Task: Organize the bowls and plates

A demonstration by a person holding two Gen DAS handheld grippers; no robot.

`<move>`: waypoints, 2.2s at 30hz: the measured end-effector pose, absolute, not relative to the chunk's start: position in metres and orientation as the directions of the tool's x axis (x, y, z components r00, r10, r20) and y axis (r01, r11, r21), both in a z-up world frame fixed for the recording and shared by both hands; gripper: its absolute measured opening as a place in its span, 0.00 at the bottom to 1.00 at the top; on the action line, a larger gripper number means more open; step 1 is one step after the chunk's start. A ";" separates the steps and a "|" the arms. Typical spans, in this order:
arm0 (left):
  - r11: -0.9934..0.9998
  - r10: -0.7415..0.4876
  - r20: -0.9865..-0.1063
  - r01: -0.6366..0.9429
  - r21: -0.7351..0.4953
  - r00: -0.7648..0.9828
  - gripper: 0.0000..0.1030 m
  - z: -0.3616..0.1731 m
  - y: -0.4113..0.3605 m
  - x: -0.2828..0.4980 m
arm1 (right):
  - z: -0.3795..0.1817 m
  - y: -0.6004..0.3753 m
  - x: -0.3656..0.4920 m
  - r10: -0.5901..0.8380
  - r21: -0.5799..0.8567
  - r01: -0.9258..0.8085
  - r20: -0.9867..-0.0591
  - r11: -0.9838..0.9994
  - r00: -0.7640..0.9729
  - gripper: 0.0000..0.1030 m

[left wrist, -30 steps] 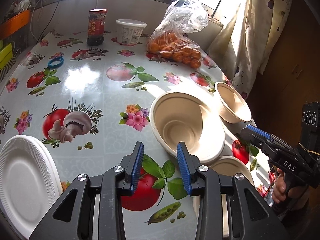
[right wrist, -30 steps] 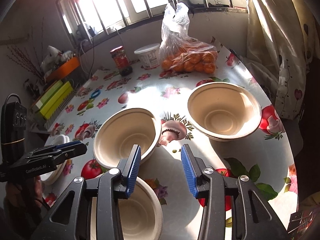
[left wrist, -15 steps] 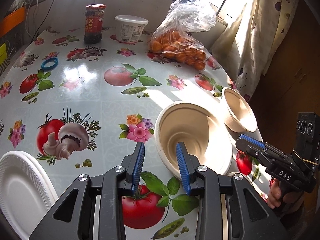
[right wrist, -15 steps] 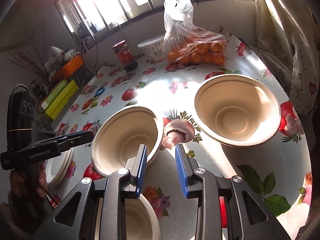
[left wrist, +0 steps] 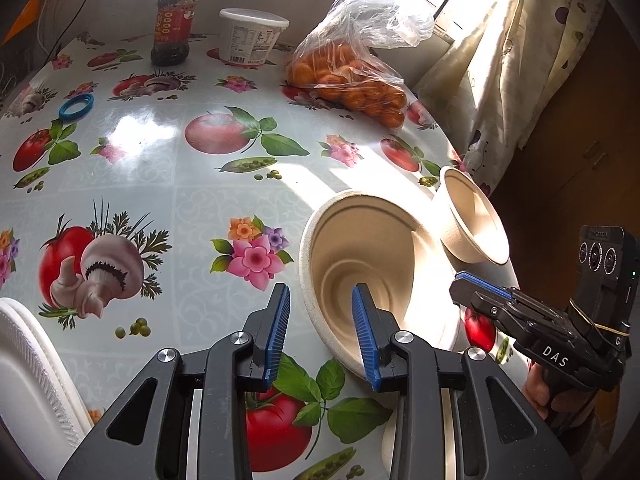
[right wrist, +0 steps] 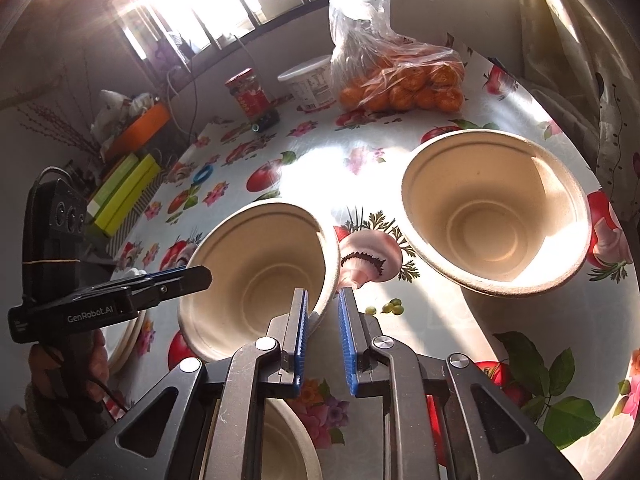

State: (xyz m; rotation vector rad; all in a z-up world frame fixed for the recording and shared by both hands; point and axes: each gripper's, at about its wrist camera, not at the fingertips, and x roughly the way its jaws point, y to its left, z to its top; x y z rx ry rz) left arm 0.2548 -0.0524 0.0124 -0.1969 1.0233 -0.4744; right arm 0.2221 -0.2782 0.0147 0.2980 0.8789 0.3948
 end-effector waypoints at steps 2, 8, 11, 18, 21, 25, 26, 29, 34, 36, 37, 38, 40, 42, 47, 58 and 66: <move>0.880 -0.471 -0.770 0.286 -0.379 0.429 0.33 0.012 -0.053 0.255 | 0.014 -0.278 0.222 0.462 0.420 -0.215 -0.679 0.882 0.570 0.15; 0.875 -0.480 -0.767 0.290 -0.387 0.425 0.33 0.012 -0.055 0.255 | 0.014 -0.277 0.223 0.472 0.430 -0.217 -0.674 0.876 0.569 0.15; 0.874 -0.484 -0.764 0.290 -0.391 0.428 0.33 0.013 -0.055 0.256 | 0.014 -0.278 0.223 0.475 0.436 -0.215 -0.671 0.874 0.570 0.15; 0.872 -0.487 -0.759 0.295 -0.391 0.433 0.33 0.017 -0.056 0.254 | 0.016 -0.282 0.222 0.479 0.452 -0.206 -0.656 0.868 0.583 0.15; 0.871 -0.488 -0.755 0.299 -0.390 0.437 0.33 0.020 -0.057 0.253 | 0.021 -0.283 0.219 0.477 0.446 -0.211 -0.649 0.870 0.593 0.15; 0.869 -0.493 -0.747 0.304 -0.391 0.447 0.33 0.027 -0.057 0.248 | 0.030 -0.284 0.213 0.475 0.442 -0.218 -0.634 0.870 0.610 0.15; 0.868 -0.493 -0.744 0.308 -0.389 0.451 0.33 0.030 -0.057 0.246 | 0.033 -0.284 0.211 0.474 0.440 -0.220 -0.630 0.871 0.616 0.15; 0.867 -0.495 -0.737 0.319 -0.382 0.461 0.33 0.037 -0.059 0.241 | 0.040 -0.286 0.205 0.472 0.438 -0.223 -0.617 0.871 0.630 0.15; 0.859 -0.509 -0.721 0.332 -0.390 0.471 0.33 0.047 -0.058 0.231 | 0.053 -0.288 0.194 0.475 0.442 -0.230 -0.594 0.867 0.649 0.15; 0.856 -0.514 -0.717 0.336 -0.393 0.471 0.33 0.051 -0.058 0.225 | 0.058 -0.288 0.188 0.470 0.436 -0.231 -0.588 0.870 0.658 0.15; 0.854 -0.517 -0.714 0.339 -0.394 0.472 0.33 0.053 -0.059 0.223 | 0.060 -0.288 0.185 0.465 0.432 -0.229 -0.588 0.872 0.662 0.15; 0.853 -0.519 -0.711 0.345 -0.392 0.474 0.33 0.055 -0.060 0.219 | 0.061 -0.288 0.181 0.460 0.426 -0.228 -0.587 0.875 0.667 0.15; 0.853 -0.518 -0.710 0.351 -0.386 0.476 0.33 0.057 -0.060 0.213 | 0.064 -0.289 0.175 0.458 0.425 -0.229 -0.582 0.876 0.671 0.15; 0.848 -0.525 -0.706 0.359 -0.389 0.475 0.33 0.060 -0.061 0.207 | 0.065 -0.291 0.169 0.459 0.430 -0.228 -0.576 0.874 0.677 0.15; 0.844 -0.531 -0.706 0.372 -0.388 0.468 0.33 0.061 -0.062 0.194 | 0.068 -0.292 0.153 0.456 0.429 -0.225 -0.571 0.875 0.683 0.15; 0.840 -0.532 -0.718 0.386 -0.381 0.449 0.33 0.054 -0.067 0.166 | 0.063 -0.295 0.122 0.448 0.438 -0.208 -0.566 0.875 0.692 0.15; 0.839 -0.530 -0.728 0.398 -0.372 0.435 0.33 0.047 -0.072 0.150 | 0.058 -0.298 0.103 0.439 0.443 -0.192 -0.566 0.876 0.698 0.15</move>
